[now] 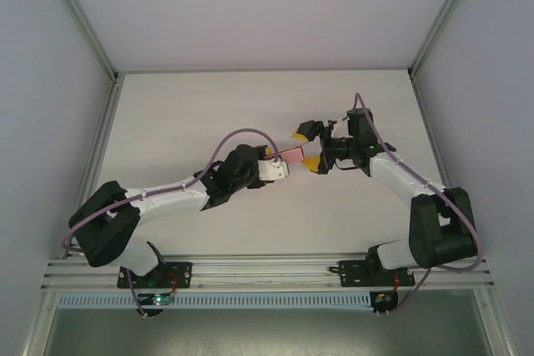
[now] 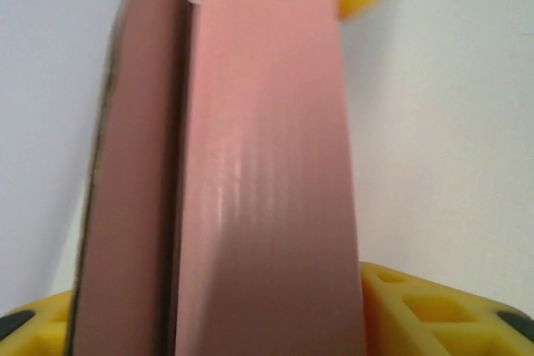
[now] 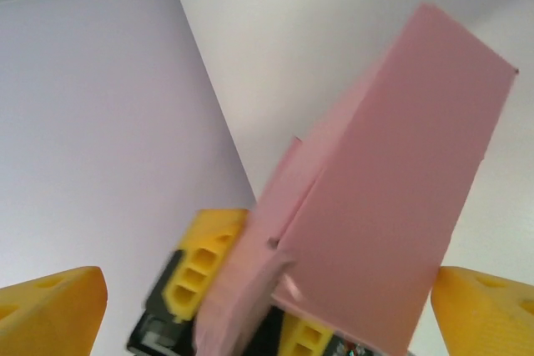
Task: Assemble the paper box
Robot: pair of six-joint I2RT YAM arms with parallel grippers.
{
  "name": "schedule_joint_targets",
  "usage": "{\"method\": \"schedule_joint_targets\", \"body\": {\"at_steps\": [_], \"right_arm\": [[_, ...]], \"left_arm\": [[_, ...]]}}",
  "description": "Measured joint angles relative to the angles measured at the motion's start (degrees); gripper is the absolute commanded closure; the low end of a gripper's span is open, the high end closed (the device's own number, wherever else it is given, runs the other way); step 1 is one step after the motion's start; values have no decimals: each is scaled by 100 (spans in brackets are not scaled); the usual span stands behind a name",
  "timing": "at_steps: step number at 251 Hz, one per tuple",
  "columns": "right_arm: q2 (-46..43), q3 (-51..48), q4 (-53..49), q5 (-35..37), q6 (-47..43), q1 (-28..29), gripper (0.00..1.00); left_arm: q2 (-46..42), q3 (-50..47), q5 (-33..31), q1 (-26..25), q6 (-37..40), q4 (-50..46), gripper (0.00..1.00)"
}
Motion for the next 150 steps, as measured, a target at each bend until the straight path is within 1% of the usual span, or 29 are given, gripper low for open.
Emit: {"method": "schedule_joint_targets", "body": {"at_steps": [8,26,61,78,93,111,131,150], "right_arm": [[-85,94,-101,105,-127,-42,1],[-361,262,-219,387,-424,-149,1],[-1016,313,-229,1180,-1119,-247,2],[-1360,203,-26,1620,-1563,-247,1],[-1709,-61,319,1941,-2002,-247,2],[-2131,-503,868,2127,-2514,-247,2],[-2461,-981,1451,2122,-2983,-243,2],[-2562,-1189,1683,2044,-3366,-229,2]], "left_arm": [[0,35,17,0,-48,-109,57],[-9,55,72,0,-160,-302,59],[-22,-9,284,17,-365,-575,60],[-28,-72,485,66,-485,-597,60],[-28,-85,752,184,-619,-673,60],[-26,-83,1156,424,-774,-782,60],[-24,-55,1714,758,-907,-1032,60],[9,63,2343,1095,-988,-1331,61]]}}
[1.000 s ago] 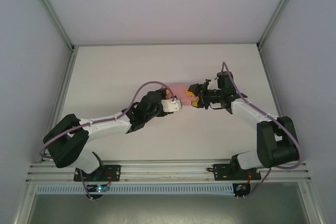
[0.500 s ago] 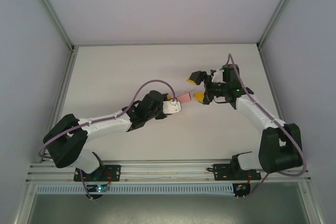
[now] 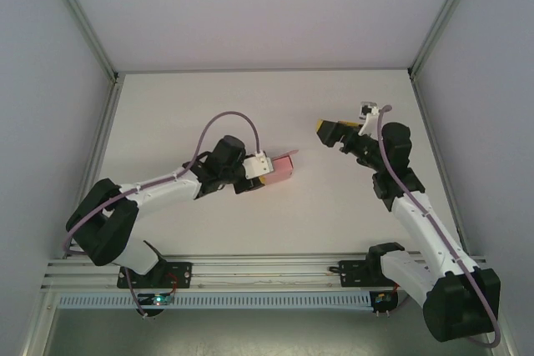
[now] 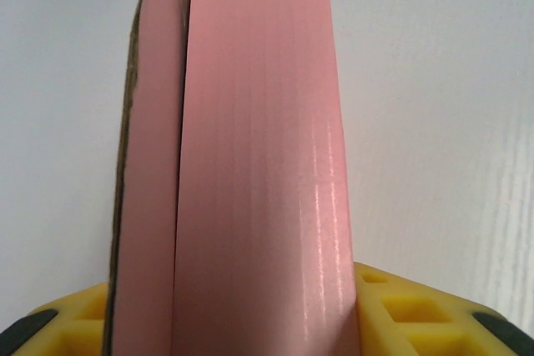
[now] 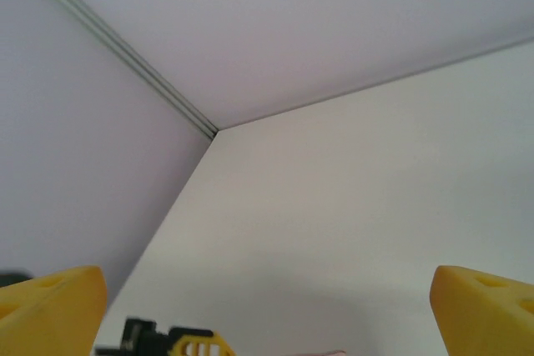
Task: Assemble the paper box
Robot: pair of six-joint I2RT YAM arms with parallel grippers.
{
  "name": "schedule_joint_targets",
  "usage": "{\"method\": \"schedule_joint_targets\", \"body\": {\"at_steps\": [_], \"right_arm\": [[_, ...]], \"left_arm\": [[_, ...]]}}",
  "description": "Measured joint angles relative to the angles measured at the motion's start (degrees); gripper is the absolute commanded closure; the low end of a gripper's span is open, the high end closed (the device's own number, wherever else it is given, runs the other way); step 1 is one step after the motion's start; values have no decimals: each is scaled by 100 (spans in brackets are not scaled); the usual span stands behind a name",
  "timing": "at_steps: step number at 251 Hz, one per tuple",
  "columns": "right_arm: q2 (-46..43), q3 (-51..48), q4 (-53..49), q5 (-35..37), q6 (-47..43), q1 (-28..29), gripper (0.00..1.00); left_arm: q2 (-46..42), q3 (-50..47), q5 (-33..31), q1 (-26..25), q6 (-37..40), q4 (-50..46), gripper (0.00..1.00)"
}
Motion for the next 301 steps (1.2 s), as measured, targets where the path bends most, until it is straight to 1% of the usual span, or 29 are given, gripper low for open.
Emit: {"method": "schedule_joint_targets", "body": {"at_steps": [24,44,68,87,109,122,130,133,158,219,252,278,289,301], "right_arm": [[66,33,-72,-92,-568,131,2],[254,157,-304,-249,-1113,334,2],[544,299,-610,-424,-1759,621,3],[796,435,-951,-501,-2284,850,6],[1064,640,-1392,-503,-2874,1023,9],[1215,772,-1644,-483,-3163,1082,13],[1303,850,-1799,-476,-3331,1088,15],[1335,876,-1847,-474,-3405,1091,14],[1589,1060,-2240,-337,-3792,1097,21],[2033,1261,-2889,-4,-4234,1097,32],[2216,1381,-3112,98,-4444,1095,34],[2273,1440,-3195,146,-4651,1093,39],[2291,1464,-3224,155,-4712,1069,43],[2326,1508,-3268,168,-4806,1029,43]], "left_arm": [[105,256,756,321,24,-356,58],[251,520,1272,444,214,-730,58],[492,813,1657,452,424,-1152,58],[754,1084,1805,452,535,-1445,58],[1025,1451,1799,452,546,-1709,59],[1154,1626,1799,452,546,-1818,59],[1196,1679,1794,452,546,-1843,59],[1204,1692,1794,452,551,-1856,59],[1215,1709,1775,452,590,-1882,57],[1213,1711,1637,387,612,-1880,53],[1213,1742,1410,273,616,-1875,53],[1213,1764,1209,190,612,-1880,53],[1213,1766,1132,153,614,-1873,53],[1207,1768,1064,118,616,-1871,54]]}}
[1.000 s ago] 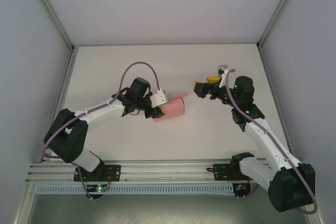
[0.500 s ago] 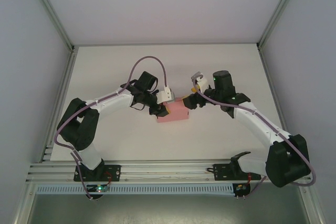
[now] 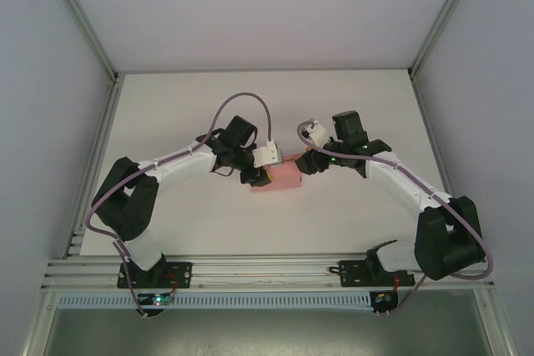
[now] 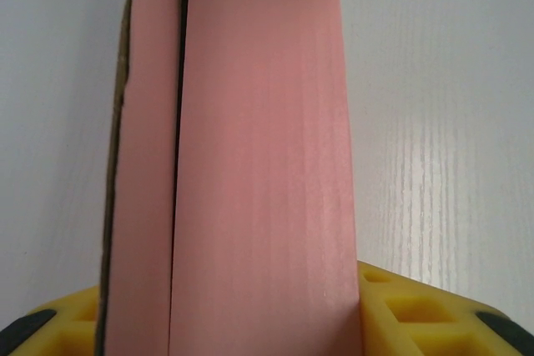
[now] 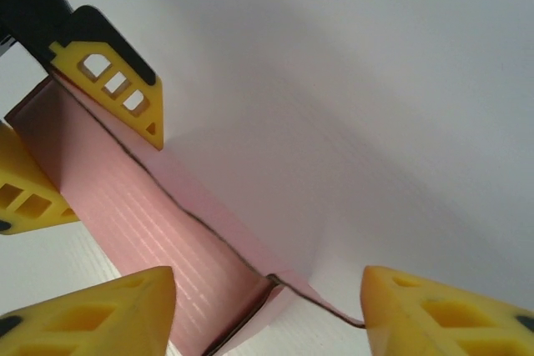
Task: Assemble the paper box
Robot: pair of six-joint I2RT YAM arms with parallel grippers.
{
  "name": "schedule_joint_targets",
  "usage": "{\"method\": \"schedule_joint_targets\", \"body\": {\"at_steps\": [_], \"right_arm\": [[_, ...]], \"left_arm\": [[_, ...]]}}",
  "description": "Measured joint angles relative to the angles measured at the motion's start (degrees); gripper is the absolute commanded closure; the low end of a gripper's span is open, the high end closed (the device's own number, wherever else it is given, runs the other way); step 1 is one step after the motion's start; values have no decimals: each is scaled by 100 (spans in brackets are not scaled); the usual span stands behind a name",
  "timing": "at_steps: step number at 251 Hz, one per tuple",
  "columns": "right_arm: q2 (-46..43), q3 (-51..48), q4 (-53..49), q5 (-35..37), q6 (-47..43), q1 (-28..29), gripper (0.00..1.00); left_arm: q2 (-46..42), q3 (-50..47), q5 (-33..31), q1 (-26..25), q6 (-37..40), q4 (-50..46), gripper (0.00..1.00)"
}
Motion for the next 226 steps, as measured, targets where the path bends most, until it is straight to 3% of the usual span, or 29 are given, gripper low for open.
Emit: {"method": "schedule_joint_targets", "body": {"at_steps": [37,154,198,226], "right_arm": [[155,90,-111,0,-136,-90,44],[223,195,-369,-367,-278,-232,91],[164,195,-426,-341,2,-179,97],[160,195,-426,-308,343,-144,90]], "left_arm": [[-4,-2,-155,-50,35,35,56],[-4,9,-282,-85,37,72,58],[-4,20,-315,-105,37,63,58],[-4,22,-345,-116,37,57,59]]}}
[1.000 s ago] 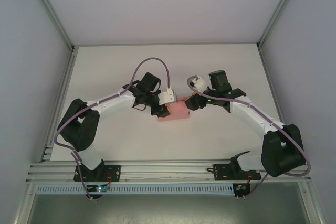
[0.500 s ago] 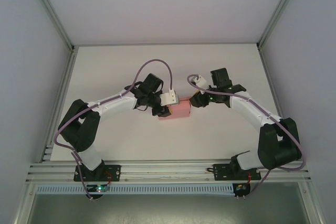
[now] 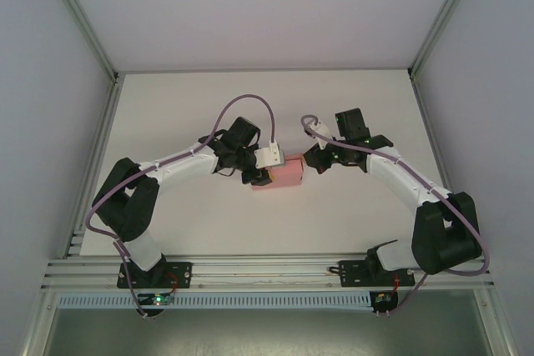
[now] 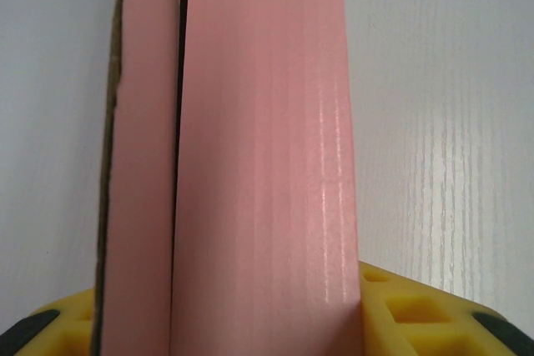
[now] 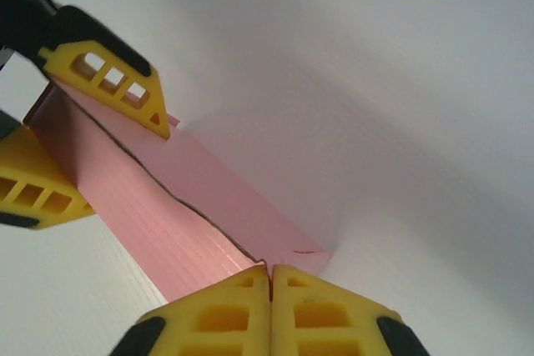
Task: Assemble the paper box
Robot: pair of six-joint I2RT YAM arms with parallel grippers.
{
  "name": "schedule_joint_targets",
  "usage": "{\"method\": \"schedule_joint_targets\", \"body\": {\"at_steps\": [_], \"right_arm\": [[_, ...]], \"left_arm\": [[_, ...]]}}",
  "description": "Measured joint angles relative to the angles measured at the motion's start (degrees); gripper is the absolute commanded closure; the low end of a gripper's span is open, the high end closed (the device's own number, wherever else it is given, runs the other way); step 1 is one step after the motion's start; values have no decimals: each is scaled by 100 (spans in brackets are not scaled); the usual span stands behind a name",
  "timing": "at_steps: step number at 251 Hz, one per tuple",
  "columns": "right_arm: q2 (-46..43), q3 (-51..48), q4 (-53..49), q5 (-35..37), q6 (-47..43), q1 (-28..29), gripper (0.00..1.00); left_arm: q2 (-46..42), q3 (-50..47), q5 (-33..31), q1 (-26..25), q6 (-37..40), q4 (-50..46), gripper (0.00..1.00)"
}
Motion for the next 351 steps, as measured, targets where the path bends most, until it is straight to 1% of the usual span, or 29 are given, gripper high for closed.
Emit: {"method": "schedule_joint_targets", "body": {"at_steps": [9,19,57,82,123,135,180,194,212,223,251,290,351], "right_arm": [[0,0,-2,52,127,26,86],[0,0,-7,120,208,66,84],[2,-2,-4,358,402,184,85],[2,0,-7,378,457,190,78],[2,-2,-15,404,470,199,78],[2,-4,-17,417,470,201,80],[7,-13,-17,439,472,199,79],[35,-15,-22,452,472,199,82],[87,-15,-20,481,492,195,83],[116,-15,-22,487,503,186,88],[129,-15,-4,503,568,184,94],[85,-15,-13,511,745,131,94],[4,2,-184,634,1434,70,93]], "left_arm": [[0,0,0,0,0,0,59],[0,0,0,0,0,0,59],[0,4,-7,-4,0,0,59],[2,20,-26,-9,0,-20,58],[2,31,-55,-9,2,-24,58],[2,31,-66,-9,2,-22,58],[2,31,-70,-11,2,-22,57],[2,31,-70,-9,2,-22,57],[2,31,-72,-11,2,-22,57],[2,31,-72,-11,2,-22,57],[4,33,-92,-33,0,-22,57],[105,168,-219,-85,7,-28,57],[295,417,-468,-243,42,-90,57]]}}
